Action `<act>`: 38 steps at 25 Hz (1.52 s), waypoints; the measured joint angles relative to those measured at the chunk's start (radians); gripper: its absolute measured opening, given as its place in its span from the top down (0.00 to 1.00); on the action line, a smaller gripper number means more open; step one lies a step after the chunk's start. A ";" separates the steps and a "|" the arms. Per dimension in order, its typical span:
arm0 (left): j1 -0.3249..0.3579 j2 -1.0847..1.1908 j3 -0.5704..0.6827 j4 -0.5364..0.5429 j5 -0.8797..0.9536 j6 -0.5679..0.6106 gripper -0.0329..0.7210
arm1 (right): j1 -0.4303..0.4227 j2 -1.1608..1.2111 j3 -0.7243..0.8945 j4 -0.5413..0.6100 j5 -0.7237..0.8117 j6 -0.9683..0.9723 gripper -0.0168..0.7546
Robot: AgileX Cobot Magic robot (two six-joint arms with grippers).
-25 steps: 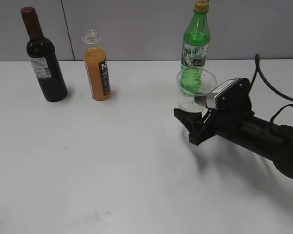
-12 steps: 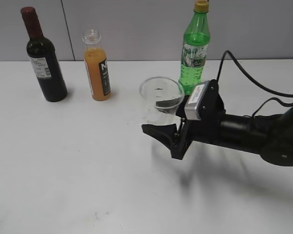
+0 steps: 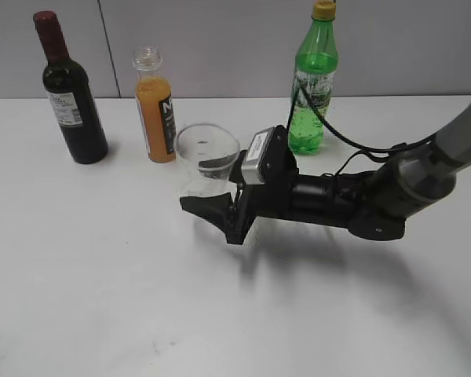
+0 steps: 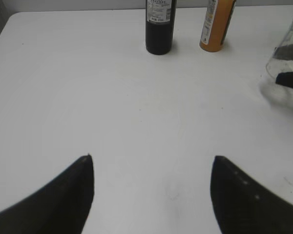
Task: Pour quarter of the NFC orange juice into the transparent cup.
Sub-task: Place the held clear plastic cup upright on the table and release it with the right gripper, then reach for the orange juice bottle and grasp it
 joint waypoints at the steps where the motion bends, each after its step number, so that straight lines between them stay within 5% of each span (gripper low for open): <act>1: 0.000 0.000 0.000 0.000 0.000 0.000 0.20 | 0.000 0.014 -0.016 -0.025 0.008 0.003 0.28; 11: 0.000 0.000 0.000 0.000 0.000 0.000 0.20 | 0.000 0.086 -0.095 -0.176 0.179 0.116 0.28; 18: 0.000 0.000 0.000 0.000 0.000 0.000 0.20 | 0.000 0.061 -0.103 -0.248 0.261 0.190 0.18; 30: 0.000 0.000 0.000 0.000 0.000 0.000 0.20 | -0.064 -0.103 -0.106 -0.836 0.453 0.680 0.18; 38: 0.000 0.000 0.000 0.000 0.000 0.000 0.20 | -0.178 -0.241 -0.102 -0.922 0.492 0.866 0.21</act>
